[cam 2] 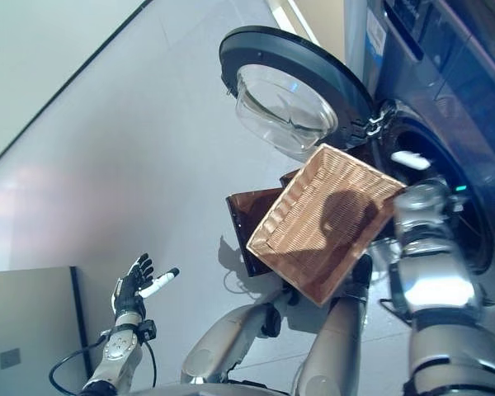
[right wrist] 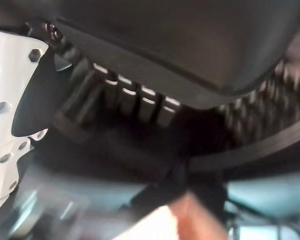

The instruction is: Pick up the clothes and place them into the washing machine

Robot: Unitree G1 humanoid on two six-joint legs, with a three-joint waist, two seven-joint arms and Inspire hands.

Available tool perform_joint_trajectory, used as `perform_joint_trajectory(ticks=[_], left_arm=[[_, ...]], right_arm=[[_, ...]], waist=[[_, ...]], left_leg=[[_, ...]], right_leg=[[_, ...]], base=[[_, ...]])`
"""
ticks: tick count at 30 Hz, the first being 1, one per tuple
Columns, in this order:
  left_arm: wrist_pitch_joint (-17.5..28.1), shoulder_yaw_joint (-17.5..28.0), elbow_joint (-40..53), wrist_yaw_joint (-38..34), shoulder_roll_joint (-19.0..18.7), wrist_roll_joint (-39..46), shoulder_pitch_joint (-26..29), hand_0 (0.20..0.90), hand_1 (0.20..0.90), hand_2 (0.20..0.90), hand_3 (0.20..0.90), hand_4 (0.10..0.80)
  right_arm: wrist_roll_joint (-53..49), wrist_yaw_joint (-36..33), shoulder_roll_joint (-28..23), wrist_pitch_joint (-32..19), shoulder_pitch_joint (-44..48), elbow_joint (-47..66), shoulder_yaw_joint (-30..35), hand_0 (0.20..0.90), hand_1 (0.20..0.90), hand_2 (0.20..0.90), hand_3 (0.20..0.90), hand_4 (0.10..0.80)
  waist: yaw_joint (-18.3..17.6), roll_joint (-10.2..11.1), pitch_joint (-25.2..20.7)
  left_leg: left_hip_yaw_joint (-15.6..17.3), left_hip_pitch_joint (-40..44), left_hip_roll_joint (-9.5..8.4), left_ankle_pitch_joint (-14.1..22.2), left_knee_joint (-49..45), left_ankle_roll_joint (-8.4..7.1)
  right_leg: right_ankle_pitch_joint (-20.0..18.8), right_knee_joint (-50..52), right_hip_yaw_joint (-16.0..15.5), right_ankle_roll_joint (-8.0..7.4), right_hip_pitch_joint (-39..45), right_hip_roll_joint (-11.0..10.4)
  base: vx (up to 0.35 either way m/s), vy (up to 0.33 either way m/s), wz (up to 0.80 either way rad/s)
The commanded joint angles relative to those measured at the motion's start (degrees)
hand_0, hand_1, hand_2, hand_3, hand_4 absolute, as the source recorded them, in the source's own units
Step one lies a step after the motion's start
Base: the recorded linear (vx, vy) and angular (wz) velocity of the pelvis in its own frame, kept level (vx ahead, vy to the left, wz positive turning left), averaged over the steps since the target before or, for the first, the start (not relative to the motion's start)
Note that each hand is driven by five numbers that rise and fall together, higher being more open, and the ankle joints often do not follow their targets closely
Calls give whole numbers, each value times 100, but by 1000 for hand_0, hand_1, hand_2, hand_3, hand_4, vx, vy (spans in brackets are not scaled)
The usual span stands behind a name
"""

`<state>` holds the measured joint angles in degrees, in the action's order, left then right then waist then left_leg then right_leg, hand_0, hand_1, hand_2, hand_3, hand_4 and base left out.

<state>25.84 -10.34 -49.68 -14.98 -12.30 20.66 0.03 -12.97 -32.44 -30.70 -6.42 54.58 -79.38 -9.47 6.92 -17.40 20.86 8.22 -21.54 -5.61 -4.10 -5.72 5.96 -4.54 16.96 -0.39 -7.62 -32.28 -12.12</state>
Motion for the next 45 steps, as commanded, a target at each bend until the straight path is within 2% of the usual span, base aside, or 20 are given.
perform_joint_trajectory(ticks=[1,4,7,12,14,15,18,22,23,24,27,28,29,31,33,36,42,43,44,45], left_arm=[[228,183,-38,-313,-488,-12,-42,900,900,900,900,800],[242,229,-26,-337,-551,-16,-27,900,900,900,900,800],[250,290,50,-460,-661,-76,9,900,900,900,900,800],[232,347,140,-572,-751,-164,127,900,900,900,900,800],[207,403,107,-640,-770,-221,181,900,900,900,900,800],[206,403,108,-640,-771,-221,178,900,900,900,900,800],[148,441,-102,-732,-704,-264,247,900,900,900,900,800],[51,372,-463,-660,-565,-357,237,900,900,900,900,800],[51,372,-463,-660,-565,-357,237,900,900,900,900,800],[-37,362,-712,-574,-487,-381,223,900,900,900,900,800],[-104,341,-822,-381,-423,-474,83,900,900,900,900,800],[-104,341,-822,-381,-424,-474,83,900,900,900,900,800],[-165,343,-1143,-223,-374,-480,64,900,900,900,900,800],[-240,314,-1421,-101,-349,-626,29,900,900,900,900,800],[-267,287,-1552,-9,-323,-689,-24,900,900,900,900,800],[-363,306,-1995,212,-277,-888,-213,900,900,900,900,800],[-558,369,-2527,518,-176,-1162,-370,900,900,900,900,800],[-668,434,-2696,651,-110,-1230,-405,900,900,900,900,800],[-668,434,-2696,651,-110,-1230,-405,900,900,900,900,800],[-766,440,-2896,773,-64,-1442,-412,900,900,900,900,800]], right_arm=[[-135,-92,408,-678,-82,522,-394,900,900,900,900,800],[-223,-114,571,-732,-74,585,-364,900,900,900,900,800],[-383,-128,964,-821,-94,715,-413,900,900,900,900,800],[-530,-113,1157,-890,-117,914,-424,900,900,900,900,800],[-599,-92,1375,-964,-374,1238,-430,900,900,900,900,800],[-597,-95,1377,-961,-379,1243,-429,900,900,900,900,800],[-610,-11,1641,-1042,-975,1738,-444,900,900,900,900,800],[-629,204,1841,-1069,-1923,2110,-384,900,900,900,900,800],[-629,204,1841,-1069,-1923,2110,-384,900,900,900,900,800],[-612,361,1891,-1060,-2458,2263,-368,900,900,900,900,800],[-542,625,1867,-1041,-3228,2458,-244,900,900,900,900,800],[-542,625,1867,-1041,-3229,2459,-244,900,900,900,900,800],[-534,901,1870,-1020,-3810,2686,-198,900,900,900,900,800],[-443,1146,1853,-994,-4356,2723,-131,900,900,900,900,800],[-391,1269,1854,-960,-4656,2786,-63,900,900,900,900,800],[-130,1531,1913,-922,-5619,2846,214,900,900,900,900,800],[472,1818,1998,-726,-6246,1895,326,900,900,900,900,800],[676,1868,1997,-629,-6275,1372,392,900,900,900,900,800],[676,1868,1997,-629,-6274,1372,392,900,900,900,900,800],[816,1935,1986,-548,-6271,709,474,900,900,900,900,800]], waist=[[327,32,-365],[347,79,-293],[419,150,-128],[486,242,1],[504,385,7],[501,385,7],[477,663,-98],[388,1005,-384],[388,1005,-383],[318,1196,-539],[209,1393,-768],[209,1393,-766],[72,1554,-935],[-30,1660,-1109],[-91,1700,-1208],[-282,1827,-1588],[-423,1852,-2009],[-460,1847,-2127],[-459,1847,-2125],[-487,1846,-2218]], left_leg=[[-388,-829,193,35,-468,-660],[-425,-878,180,24,-520,-658],[-484,-1010,165,13,-646,-654],[-586,-1065,157,-23,-700,-679],[-630,-1004,167,-27,-696,-688],[-632,-1000,166,-27,-695,-689],[-664,-760,200,5,-601,-676],[-682,-265,260,36,-360,-675],[-682,-264,260,36,-359,-675],[-678,-4,291,69,-267,-668],[-658,310,354,56,-75,-662],[-658,313,354,56,-73,-662],[-628,551,381,28,141,-674],[-610,745,397,24,289,-685],[-592,845,418,27,344,-694],[-474,1151,467,66,475,-705],[-326,1551,485,82,705,-718],[-306,1665,491,121,699,-709],[-306,1667,491,121,699,-709],[-284,1803,497,162,689,-701]], right_leg=[[369,67,-115,348,234,87],[386,100,-154,361,221,88],[424,258,-252,382,156,52],[463,349,-375,397,166,14],[491,322,-460,390,281,8],[491,319,-463,390,286,7],[458,184,-542,367,548,47],[418,-190,-643,306,1126,117],[418,-191,-643,306,1128,117],[397,-368,-703,269,1420,151],[343,-672,-751,228,1744,213],[342,-674,-752,228,1747,213],[302,-859,-774,204,1940,265],[285,-1021,-802,185,2112,317],[272,-1077,-802,178,2197,339],[238,-1258,-725,141,2462,397],[203,-1420,-633,100,2745,415],[233,-1383,-589,105,2809,427],[233,-1383,-589,105,2811,427],[261,-1368,-564,111,2933,443]], base=[[-73,-32,25],[-42,-15,28],[-64,-17,14],[-25,-26,20],[37,-10,24],[50,-7,27],[84,-13,11],[119,-20,-3],[147,-48,-15],[136,-47,-18],[126,-47,-6],[107,-54,-14],[97,-56,-16],[109,-58,-8],[70,-26,-7],[85,-27,-11],[43,-16,-20],[30,-13,-19],[68,-32,-16],[63,-24,-15]])
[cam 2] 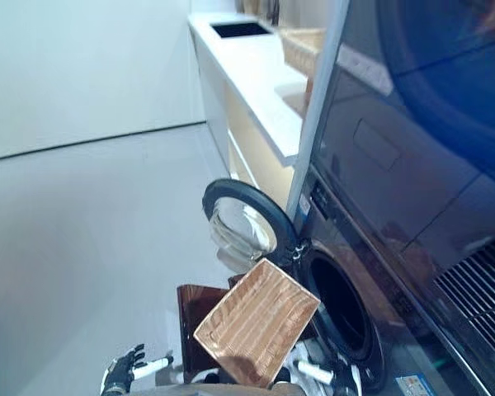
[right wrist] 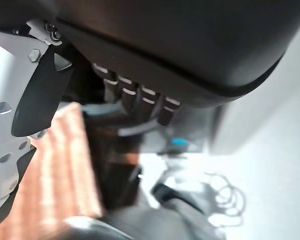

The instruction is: Pick up the clothes and place them into the washing machine

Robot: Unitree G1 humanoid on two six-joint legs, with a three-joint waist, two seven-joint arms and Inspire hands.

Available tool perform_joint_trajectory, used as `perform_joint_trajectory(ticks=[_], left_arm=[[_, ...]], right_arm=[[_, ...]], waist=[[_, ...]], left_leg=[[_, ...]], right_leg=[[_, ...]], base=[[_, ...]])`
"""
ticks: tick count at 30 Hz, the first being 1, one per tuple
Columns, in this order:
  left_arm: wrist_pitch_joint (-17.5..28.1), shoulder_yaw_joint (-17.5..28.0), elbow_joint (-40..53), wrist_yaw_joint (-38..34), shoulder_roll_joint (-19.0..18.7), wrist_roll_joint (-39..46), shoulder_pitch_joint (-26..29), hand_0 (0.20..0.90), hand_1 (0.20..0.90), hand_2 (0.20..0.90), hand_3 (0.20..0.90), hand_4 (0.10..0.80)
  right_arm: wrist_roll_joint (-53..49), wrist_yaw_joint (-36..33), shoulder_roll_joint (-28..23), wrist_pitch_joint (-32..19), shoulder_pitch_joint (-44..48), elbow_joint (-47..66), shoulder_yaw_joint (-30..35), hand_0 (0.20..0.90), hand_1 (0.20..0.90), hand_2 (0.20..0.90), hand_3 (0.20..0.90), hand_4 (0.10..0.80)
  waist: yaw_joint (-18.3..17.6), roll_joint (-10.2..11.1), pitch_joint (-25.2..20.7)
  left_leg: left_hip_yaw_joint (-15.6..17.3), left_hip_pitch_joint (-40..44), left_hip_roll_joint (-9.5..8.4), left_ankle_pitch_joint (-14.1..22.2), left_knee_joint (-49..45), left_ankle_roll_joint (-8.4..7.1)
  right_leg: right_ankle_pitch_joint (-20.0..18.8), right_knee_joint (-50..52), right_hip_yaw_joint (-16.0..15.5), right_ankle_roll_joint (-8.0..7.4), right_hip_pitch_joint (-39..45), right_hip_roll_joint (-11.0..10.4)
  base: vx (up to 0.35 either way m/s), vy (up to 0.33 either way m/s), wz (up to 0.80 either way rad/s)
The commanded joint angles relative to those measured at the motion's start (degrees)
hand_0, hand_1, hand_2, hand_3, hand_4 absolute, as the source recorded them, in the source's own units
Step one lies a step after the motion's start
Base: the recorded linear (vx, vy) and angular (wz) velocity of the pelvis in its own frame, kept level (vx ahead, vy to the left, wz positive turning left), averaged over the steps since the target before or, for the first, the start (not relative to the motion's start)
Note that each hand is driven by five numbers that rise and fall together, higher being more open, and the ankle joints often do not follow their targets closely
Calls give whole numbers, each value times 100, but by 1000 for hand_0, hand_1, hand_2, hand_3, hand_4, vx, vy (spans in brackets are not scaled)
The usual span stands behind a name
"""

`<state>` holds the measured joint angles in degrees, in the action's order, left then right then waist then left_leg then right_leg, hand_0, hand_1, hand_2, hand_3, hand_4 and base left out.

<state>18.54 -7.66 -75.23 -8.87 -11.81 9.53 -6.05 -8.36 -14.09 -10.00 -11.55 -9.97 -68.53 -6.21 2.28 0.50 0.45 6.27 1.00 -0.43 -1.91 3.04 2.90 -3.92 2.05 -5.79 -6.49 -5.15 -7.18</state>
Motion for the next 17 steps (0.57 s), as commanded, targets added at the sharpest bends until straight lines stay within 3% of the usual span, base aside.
perform_joint_trajectory(ticks=[1,10,17], left_arm=[[-122,190,-419,264,-80,-394,192,900,900,900,900,800],[-345,162,-482,683,88,-759,199,900,900,900,900,800],[-413,66,-343,729,198,-678,251,900,900,900,900,800]], right_arm=[[526,122,-85,45,184,-665,139,900,900,900,900,800],[1036,292,-290,392,313,-1747,255,900,900,900,900,800],[882,186,-403,452,585,-1767,370,900,900,900,900,800]], waist=[[-34,51,-223],[-99,35,-482],[-104,-27,-537]], left_leg=[[-78,-376,-15,-26,-192,-388],[-121,-43,24,125,-220,-367],[-133,48,46,148,-197,-369]], right_leg=[[215,131,-25,2,286,-47],[333,130,-28,38,613,-6],[347,75,-37,51,691,19]], base=[[63,-24,-16],[38,-23,1],[7,-11,4]])
